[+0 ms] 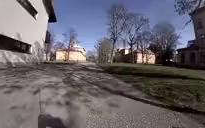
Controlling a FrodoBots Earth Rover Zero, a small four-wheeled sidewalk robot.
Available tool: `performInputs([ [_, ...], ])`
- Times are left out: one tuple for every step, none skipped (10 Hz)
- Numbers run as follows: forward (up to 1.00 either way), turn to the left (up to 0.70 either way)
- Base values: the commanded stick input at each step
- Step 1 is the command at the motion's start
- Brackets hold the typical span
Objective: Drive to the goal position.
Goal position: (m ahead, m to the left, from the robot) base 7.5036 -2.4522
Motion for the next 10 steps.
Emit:
performInputs([
  [0.85,0.00],
  [0.85,0.00],
  [0.85,0.00],
  [0.85,0.00],
  [0.85,0.00],
  [0.85,0.00],
  [0.85,0.00],
  [0.85,0.00],
  [0.85,0.00],
  [0.85,0.00],
])
